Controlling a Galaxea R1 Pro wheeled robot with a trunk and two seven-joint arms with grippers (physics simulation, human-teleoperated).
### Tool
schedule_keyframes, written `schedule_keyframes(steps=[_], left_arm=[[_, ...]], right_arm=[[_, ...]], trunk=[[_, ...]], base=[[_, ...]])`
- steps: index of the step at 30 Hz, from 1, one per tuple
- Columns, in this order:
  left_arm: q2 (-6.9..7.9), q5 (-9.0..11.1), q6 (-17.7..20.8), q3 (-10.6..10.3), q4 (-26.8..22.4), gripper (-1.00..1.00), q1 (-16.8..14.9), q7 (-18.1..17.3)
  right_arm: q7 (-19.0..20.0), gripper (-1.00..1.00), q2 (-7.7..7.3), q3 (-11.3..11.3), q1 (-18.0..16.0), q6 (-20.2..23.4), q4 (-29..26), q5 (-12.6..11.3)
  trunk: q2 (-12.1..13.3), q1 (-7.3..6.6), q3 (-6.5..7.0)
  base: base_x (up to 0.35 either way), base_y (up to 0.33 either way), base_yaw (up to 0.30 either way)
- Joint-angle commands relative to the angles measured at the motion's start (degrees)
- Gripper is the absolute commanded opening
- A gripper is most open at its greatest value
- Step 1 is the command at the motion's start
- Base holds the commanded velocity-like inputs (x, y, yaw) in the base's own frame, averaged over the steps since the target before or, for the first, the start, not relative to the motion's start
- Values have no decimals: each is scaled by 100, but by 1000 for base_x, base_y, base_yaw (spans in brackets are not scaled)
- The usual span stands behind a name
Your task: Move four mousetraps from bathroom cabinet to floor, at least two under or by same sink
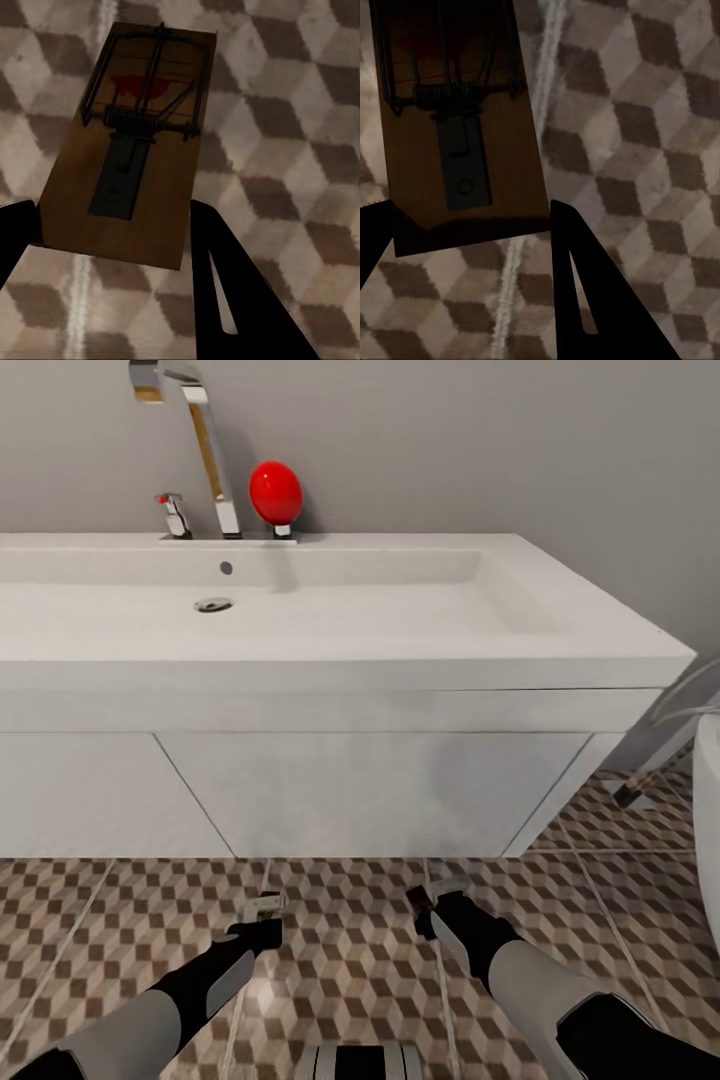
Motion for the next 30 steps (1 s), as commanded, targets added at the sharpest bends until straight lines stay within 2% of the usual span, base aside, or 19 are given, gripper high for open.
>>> schedule_keyframes(steps=[1, 9, 30], left_arm=[[9, 15, 28, -48, -23, -100, -3, 49], [12, 8, 28, -53, -58, -100, -3, 49], [22, 8, -18, -58, -69, -100, -3, 84]], right_arm=[[-42, -100, -3, 42, -3, 18, -9, -79], [-39, -100, -24, 50, -3, -166, -9, -80], [-39, -100, -25, 59, -3, -271, -9, -79]], trunk=[[-4, 1, -27], [-14, 22, -204], [-14, 22, -204]], base=[[0, 0, 0], [0, 0, 0], [0, 0, 0]])
